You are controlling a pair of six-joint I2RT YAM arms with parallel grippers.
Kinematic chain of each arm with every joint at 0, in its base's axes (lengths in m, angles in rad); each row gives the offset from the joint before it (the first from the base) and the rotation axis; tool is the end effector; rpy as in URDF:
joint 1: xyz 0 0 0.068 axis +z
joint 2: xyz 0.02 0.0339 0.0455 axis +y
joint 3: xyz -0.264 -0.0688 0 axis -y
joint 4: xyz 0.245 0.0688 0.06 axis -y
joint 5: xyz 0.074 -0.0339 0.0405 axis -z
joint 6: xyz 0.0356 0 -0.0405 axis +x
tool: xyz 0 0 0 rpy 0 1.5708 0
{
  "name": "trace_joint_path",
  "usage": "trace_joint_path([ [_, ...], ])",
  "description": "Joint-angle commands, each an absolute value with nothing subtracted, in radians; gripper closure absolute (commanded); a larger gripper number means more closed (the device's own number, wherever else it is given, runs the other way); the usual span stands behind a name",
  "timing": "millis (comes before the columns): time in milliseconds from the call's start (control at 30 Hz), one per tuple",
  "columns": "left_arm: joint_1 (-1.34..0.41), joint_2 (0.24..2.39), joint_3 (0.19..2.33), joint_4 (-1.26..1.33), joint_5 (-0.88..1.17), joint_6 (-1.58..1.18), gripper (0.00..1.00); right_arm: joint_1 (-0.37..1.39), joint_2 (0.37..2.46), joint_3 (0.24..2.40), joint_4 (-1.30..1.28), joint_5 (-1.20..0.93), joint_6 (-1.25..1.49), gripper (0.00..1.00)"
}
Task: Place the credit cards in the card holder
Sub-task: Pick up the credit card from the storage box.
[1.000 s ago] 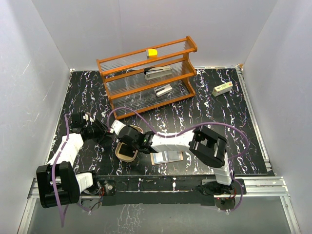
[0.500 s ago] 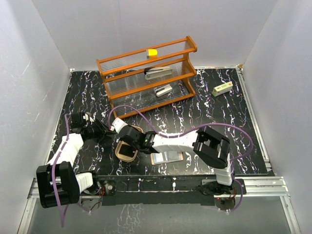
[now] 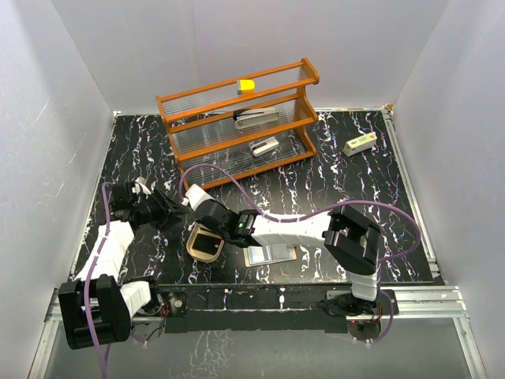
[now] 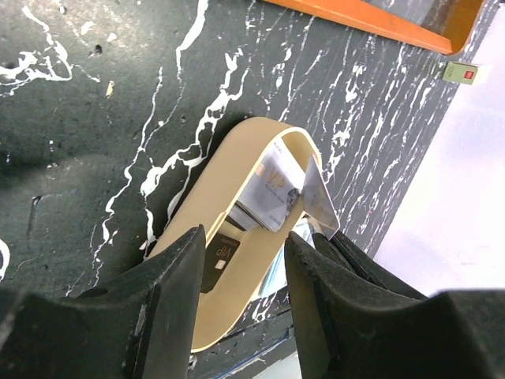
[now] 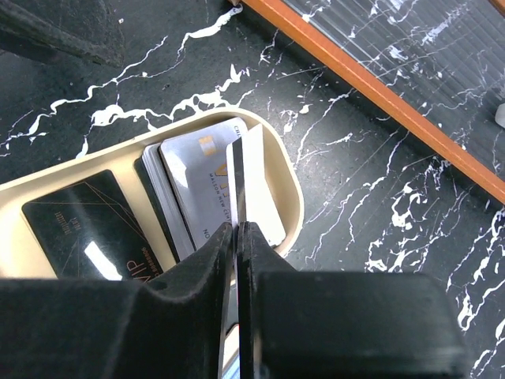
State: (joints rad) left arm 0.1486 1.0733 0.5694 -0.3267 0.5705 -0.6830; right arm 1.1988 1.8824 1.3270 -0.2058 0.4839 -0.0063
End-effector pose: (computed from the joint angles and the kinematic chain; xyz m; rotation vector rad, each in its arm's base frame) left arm 0.2082 0.0117 0.2030 -0.7246 2.3216 -0.9310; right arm 0.1671 0.3826 0.2138 -1.0631 1.9590 0.0807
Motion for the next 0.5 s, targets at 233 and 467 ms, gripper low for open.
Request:
trace_joint_path([
  [233, 0.156, 0.914, 0.599, -0.325, 0.686, -0.649, 0.53, 1.203, 1.748, 1.319, -0.233, 0.538, 0.091, 1.00],
  [467, 0.155, 0.843, 0.613, -0.293, 0.788, -0.660, 0.51, 1.187, 1.619, 1.268, -0.212, 0.443, 0.205, 1.00],
])
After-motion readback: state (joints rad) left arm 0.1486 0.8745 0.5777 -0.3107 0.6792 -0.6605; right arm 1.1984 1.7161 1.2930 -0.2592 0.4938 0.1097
